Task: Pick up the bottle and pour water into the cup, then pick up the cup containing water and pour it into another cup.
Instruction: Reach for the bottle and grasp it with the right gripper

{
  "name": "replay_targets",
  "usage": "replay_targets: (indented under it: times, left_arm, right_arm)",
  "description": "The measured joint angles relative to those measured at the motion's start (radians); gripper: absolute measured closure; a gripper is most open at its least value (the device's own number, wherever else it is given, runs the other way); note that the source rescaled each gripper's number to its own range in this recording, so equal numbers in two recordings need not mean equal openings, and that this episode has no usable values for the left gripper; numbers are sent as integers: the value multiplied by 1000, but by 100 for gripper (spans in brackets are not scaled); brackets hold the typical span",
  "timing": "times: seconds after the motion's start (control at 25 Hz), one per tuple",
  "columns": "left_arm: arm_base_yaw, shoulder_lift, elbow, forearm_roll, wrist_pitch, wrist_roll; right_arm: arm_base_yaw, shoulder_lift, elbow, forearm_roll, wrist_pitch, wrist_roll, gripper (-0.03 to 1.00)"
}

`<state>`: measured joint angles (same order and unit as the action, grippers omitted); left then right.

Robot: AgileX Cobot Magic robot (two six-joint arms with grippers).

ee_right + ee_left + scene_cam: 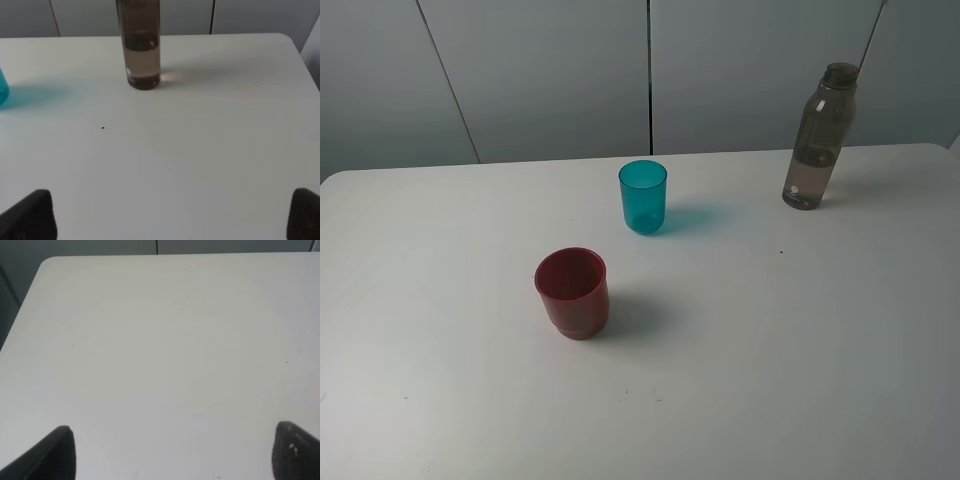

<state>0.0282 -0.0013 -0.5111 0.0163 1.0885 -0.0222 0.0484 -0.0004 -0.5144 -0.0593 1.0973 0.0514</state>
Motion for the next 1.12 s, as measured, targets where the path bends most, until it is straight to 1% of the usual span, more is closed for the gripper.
replay_targets:
  times: [1.12]
  left_arm:
    - [0, 0, 0, 0, 0, 0]
  right_arm:
    - [0, 0, 0, 0, 0, 0, -3]
